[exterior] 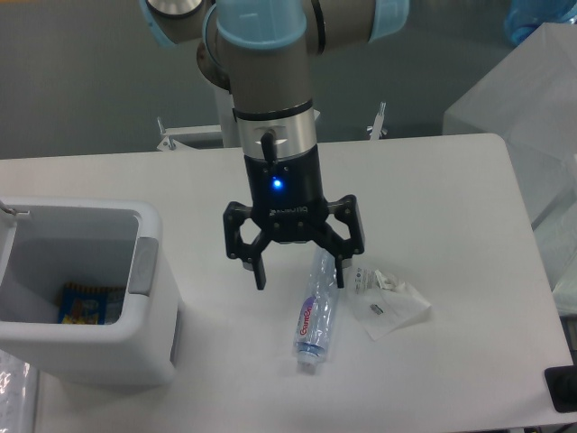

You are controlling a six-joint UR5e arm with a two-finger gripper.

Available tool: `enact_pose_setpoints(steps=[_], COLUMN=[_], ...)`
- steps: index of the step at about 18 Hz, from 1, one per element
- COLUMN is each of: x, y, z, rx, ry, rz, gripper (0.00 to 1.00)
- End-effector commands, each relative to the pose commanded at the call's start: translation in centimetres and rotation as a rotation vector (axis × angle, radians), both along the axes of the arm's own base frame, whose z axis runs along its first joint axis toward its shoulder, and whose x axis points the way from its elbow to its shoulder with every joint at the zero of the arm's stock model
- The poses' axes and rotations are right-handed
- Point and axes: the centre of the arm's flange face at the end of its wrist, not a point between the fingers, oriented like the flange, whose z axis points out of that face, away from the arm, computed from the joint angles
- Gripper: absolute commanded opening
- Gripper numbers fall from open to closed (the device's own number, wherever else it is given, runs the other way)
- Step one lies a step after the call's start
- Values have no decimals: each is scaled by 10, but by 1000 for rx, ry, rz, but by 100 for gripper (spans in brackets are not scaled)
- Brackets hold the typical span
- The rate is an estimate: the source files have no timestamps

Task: Place the trash in the trash can
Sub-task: 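Lower the open gripper over the clear plastic water bottle, then close the gripper around the bottle's middle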

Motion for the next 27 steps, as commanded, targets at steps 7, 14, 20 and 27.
enact_pose_setpoints(steps=[7,14,20,27], x=[-7,-31,-54,-63], y=[2,17,29,38], z=[-22,-93,-182,-247], rx=[-45,-74,-156,-219], ry=[-7,-47,-156,-224], rz=[16,40,42,37], gripper=[100,100,100,100])
